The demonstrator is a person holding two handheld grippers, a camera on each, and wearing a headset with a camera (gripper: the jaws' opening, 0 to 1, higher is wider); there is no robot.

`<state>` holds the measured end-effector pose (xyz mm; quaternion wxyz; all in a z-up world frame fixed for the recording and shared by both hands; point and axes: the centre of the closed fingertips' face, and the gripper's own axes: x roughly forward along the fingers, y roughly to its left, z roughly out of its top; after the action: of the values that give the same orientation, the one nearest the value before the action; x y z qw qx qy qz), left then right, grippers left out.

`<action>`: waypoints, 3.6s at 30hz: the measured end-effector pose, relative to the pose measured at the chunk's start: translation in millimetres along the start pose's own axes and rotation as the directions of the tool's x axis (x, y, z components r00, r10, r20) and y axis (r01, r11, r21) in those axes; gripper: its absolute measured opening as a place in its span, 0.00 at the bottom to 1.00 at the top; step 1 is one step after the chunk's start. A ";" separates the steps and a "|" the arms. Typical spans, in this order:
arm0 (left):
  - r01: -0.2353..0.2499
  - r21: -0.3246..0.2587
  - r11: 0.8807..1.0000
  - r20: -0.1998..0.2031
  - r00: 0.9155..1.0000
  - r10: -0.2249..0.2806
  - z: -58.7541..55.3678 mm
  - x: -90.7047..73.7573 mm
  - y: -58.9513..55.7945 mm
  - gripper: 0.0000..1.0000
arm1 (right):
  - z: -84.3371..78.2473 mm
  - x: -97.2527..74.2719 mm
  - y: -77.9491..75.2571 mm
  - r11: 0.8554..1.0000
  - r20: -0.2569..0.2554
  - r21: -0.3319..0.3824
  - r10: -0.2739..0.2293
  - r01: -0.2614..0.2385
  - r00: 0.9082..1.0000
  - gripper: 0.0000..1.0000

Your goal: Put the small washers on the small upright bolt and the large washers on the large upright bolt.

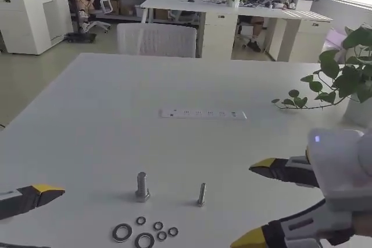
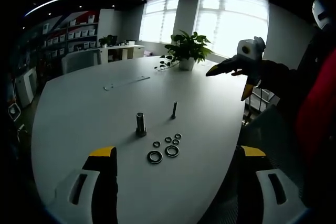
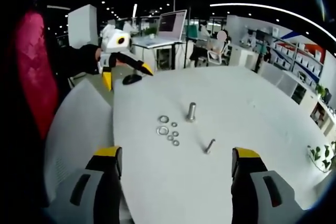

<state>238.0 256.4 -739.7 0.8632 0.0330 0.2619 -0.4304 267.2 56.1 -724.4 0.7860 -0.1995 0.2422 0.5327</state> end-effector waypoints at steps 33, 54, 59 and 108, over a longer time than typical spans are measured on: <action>0.009 0.001 1.000 -0.009 1.000 -0.009 0.1 2.5 -2.8 0.95 | -14.7 69.0 0.3 0.986 -0.141 -0.050 0.148 -0.156 0.979 0.79; 0.023 -0.001 1.000 -0.016 1.000 -0.023 -1.6 6.5 -5.3 0.95 | -34.9 107.1 4.1 0.974 -0.226 -0.067 0.195 -0.214 0.955 0.67; 0.025 -0.003 1.000 -0.017 1.000 -0.025 -2.3 6.4 -4.7 0.95 | -37.0 115.3 4.2 0.973 -0.241 -0.072 0.197 -0.220 0.950 0.64; 0.034 -0.010 0.999 -0.022 0.999 -0.034 -6.7 8.5 -4.2 0.94 | -56.5 155.9 8.9 0.954 -0.386 -0.134 0.200 -0.269 0.901 0.31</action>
<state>236.1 249.5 -748.9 0.8528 0.0294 0.2742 -0.4435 298.5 142.4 -862.8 0.6347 -0.3366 0.3572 0.5969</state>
